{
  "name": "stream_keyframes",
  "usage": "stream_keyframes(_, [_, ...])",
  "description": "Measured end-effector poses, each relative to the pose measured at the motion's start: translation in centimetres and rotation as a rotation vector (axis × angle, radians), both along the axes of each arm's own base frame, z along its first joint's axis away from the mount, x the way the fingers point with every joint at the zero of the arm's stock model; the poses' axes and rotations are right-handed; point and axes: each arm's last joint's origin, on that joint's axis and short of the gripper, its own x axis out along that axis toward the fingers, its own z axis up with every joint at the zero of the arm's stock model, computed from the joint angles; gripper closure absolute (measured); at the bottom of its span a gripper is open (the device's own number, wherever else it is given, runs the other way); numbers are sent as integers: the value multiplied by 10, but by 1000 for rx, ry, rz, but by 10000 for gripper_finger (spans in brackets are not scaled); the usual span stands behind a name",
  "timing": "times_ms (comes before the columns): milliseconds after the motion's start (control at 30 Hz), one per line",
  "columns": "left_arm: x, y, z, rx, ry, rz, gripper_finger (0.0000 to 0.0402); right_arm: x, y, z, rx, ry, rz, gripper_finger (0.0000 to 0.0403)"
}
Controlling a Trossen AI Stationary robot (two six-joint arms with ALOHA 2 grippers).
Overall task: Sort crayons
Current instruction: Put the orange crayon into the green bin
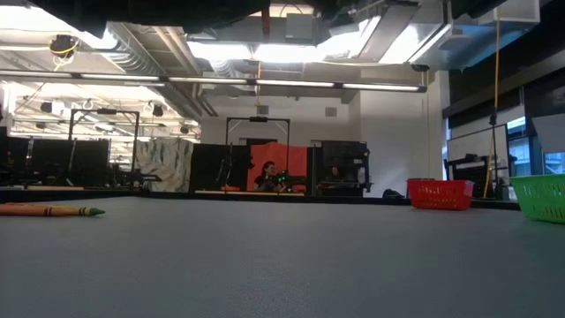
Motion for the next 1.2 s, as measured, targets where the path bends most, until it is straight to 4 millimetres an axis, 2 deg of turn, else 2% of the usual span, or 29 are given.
stream_keyframes(300, [0,0,0,-15,-1,2,388,2,0,-3,3,-1,-7,277])
stream_keyframes(400, [0,1,1,-31,-13,6,388,9,0,-9,1,5,-7,285])
stream_keyframes(633, [1,1,0,-25,-1,10,388,16,2,-5,-38,21,-28,295])
stream_keyframes(933, [0,1,-1,-34,12,10,388,16,2,-6,-72,31,-4,389])
stream_keyframes(1067, [0,-1,-2,-27,18,6,381,16,2,-7,-74,37,-18,375])
stream_keyframes(1200, [-1,-5,-2,-21,21,25,345,13,3,-7,-85,79,-49,371])
